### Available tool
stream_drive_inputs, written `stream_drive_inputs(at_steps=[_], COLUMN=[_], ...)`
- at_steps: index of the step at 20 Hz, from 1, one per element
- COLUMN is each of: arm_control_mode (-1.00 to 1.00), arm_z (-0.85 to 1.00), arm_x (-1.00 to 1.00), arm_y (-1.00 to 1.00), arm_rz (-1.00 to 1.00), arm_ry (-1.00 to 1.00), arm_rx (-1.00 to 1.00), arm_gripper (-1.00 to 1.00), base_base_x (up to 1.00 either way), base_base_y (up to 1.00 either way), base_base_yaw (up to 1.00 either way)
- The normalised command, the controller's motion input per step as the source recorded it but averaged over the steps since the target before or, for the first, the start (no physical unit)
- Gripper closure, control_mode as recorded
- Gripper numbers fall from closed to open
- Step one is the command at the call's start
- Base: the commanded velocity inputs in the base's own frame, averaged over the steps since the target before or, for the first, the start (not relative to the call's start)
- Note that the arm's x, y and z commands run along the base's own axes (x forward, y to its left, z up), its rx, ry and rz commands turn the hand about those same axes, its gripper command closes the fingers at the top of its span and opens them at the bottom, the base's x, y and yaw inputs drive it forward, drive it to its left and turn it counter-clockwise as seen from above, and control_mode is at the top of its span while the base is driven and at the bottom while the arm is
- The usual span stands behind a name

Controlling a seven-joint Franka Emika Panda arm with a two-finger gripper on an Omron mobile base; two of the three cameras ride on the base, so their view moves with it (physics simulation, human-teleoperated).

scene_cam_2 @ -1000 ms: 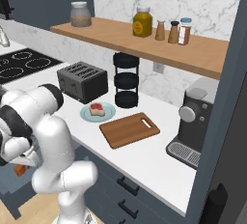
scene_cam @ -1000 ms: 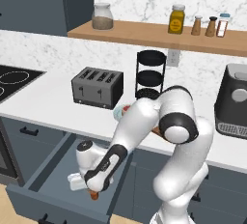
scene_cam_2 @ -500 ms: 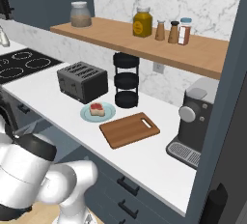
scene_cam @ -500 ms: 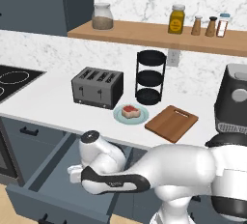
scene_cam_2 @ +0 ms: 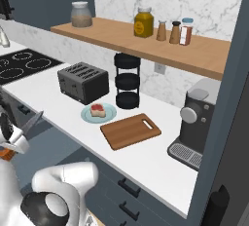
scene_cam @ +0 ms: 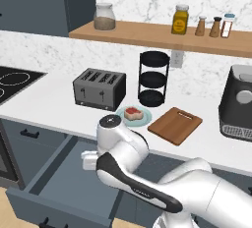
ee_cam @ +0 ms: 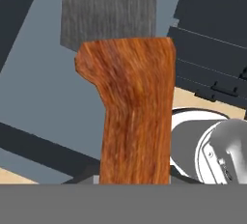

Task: Pick up the knife from the drawer and place it on the cutting board. Then place the meat from the plate to the cutting board.

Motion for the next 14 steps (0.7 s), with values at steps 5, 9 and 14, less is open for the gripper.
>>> stream_drive_inputs(at_steps=[5, 9, 14], arm_control_mode=[-1.00, -1.00, -1.00], arm_z=[0.40, 0.03, 0.07], arm_x=[0.16, 0.26, 0.46], arm_y=[-0.65, -0.47, -0.55], arm_rz=[-0.28, -0.26, -0.20], arm_ry=[0.03, -0.05, 0.00], arm_rx=[0.00, -0.06, -0.01], arm_gripper=[1.00, 1.00, 1.00], base_base_x=[0.00, 0.00, 0.00], base_base_y=[0.00, 0.00, 0.00], base_base_yaw=[0.00, 0.00, 0.00])
